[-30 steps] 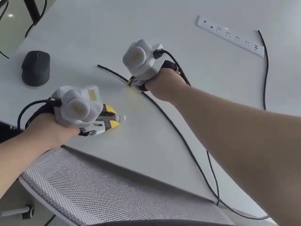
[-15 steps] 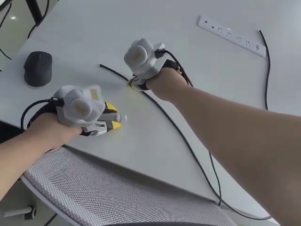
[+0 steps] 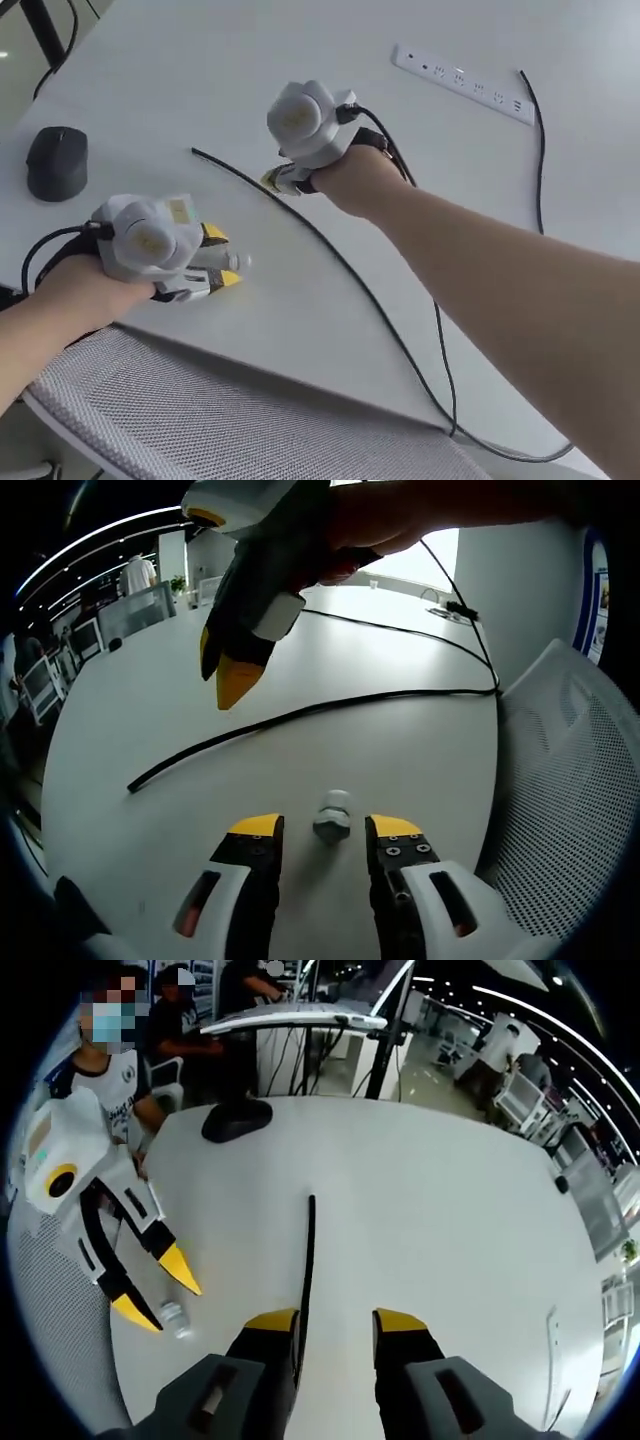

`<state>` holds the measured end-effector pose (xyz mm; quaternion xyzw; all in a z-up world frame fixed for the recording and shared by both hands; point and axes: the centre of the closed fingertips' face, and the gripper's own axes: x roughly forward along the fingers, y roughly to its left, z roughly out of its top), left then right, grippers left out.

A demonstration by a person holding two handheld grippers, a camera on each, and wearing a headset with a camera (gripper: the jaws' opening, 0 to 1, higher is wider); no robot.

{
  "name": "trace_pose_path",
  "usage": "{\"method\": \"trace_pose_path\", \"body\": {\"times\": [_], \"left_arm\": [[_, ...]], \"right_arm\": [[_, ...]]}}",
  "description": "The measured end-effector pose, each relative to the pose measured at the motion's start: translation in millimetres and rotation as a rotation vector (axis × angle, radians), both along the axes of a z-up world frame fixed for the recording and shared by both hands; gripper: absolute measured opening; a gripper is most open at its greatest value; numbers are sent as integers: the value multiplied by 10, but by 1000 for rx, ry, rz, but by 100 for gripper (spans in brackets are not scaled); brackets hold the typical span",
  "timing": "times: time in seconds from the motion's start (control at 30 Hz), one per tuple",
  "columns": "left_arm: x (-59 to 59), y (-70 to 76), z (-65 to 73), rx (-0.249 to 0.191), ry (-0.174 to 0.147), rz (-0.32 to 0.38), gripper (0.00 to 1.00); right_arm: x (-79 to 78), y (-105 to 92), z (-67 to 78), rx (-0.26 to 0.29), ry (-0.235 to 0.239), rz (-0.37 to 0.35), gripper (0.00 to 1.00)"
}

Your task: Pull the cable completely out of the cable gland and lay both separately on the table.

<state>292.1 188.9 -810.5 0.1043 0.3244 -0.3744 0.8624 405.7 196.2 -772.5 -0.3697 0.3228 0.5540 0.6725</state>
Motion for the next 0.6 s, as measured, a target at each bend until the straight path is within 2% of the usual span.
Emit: {"method": "trace_pose_path", "body": {"times": [0.3,0.37,0.47,0.53,0.57,0.6], "left_arm": [[-27,19,55,-16,7,16,37],[-42,1,88,-31,16,19,38],[-69,-1,131,-23,16,6,41],[-84,19,180,-35,16,10,43],[-98,14,217,-66,28,21,44],[-107,22,236,-78,35,29,45]], "right_arm": [[-77,-265,450,48,-23,5,32],[-116,-317,512,53,-24,7,32],[-186,-453,600,42,-43,16,34],[-225,-568,675,35,-63,17,37],[-234,-610,707,34,-69,11,39],[-252,-673,759,40,-73,5,40]]}}
